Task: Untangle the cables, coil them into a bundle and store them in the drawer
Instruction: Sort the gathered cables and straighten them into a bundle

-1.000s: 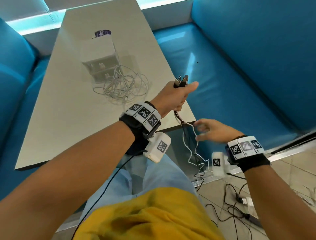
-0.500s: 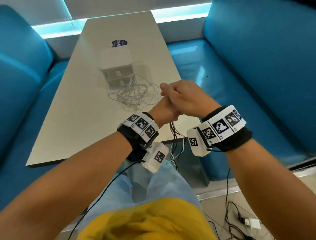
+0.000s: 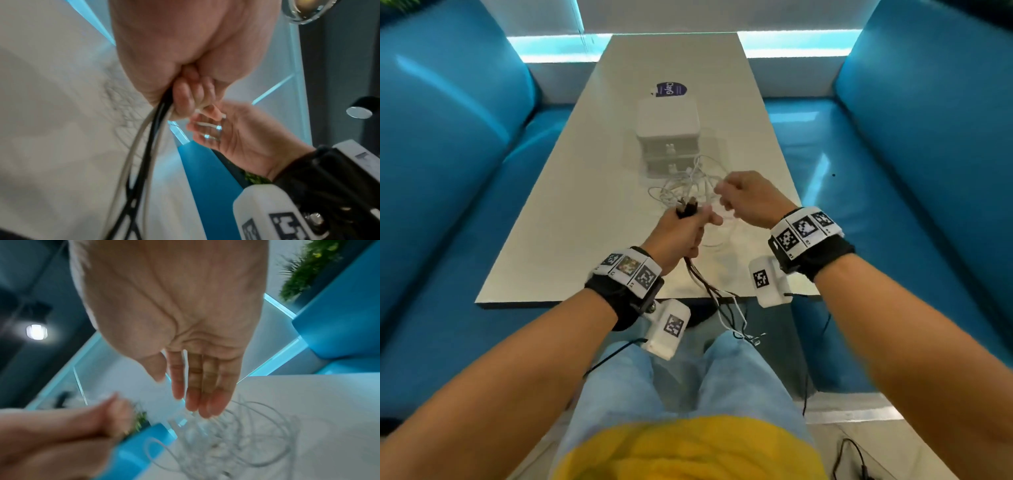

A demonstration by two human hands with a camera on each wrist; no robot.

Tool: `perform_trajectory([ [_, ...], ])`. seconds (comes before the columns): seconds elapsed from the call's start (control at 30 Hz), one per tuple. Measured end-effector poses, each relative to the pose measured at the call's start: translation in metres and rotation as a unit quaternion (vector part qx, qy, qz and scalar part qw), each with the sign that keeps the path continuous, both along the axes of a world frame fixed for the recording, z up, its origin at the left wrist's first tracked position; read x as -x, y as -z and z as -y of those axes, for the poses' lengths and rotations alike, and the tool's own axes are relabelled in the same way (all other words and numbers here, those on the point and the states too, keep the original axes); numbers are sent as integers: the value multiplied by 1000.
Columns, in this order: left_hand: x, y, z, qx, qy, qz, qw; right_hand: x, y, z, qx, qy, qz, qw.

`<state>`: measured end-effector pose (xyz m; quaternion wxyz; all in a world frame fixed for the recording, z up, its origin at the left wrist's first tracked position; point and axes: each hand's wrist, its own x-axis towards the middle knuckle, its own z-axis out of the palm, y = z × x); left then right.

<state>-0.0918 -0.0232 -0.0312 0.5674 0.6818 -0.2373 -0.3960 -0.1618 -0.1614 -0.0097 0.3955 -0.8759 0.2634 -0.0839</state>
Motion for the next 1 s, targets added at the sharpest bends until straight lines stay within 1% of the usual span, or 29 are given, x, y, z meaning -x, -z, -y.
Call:
perform_trajectory([
  [0.03,-8,5,-7,2,-18,-8,1000,-9,11,4,40,-4,-50,998],
  [0.1,-21,13,-21,-6,-45,-13,999,-25,30,4,109,-27,-152,982],
  [0.17,-30,17,-32,-22,-62,-21,998,-41,45,0,158,-46,-191,968],
  [0.27,-40,18,-42,-29,-90,-52,994,-63,54,-5,196,-74,-171,963],
  [0.37,-46,17,-45,-29,-108,-62,992,-78,56,-4,219,-92,-211,948],
  [0.43,-49,16,-45,-31,-109,-50,992,-83,58,-3,230,-90,-223,943],
  [0.57,-52,17,-40,-52,-111,-13,992,-84,62,1,244,-73,-206,945],
  [0.67,-51,20,-31,-68,-112,5,991,-80,65,5,235,-62,-199,949],
  [0.77,-48,21,-23,-66,-115,13,991,-76,66,7,218,-37,-189,957],
  [0.93,-42,17,-14,-57,-97,23,993,-73,63,9,154,16,-203,967],
  [1.0,-41,17,-13,-56,-100,27,993,-73,61,8,153,13,-214,965],
])
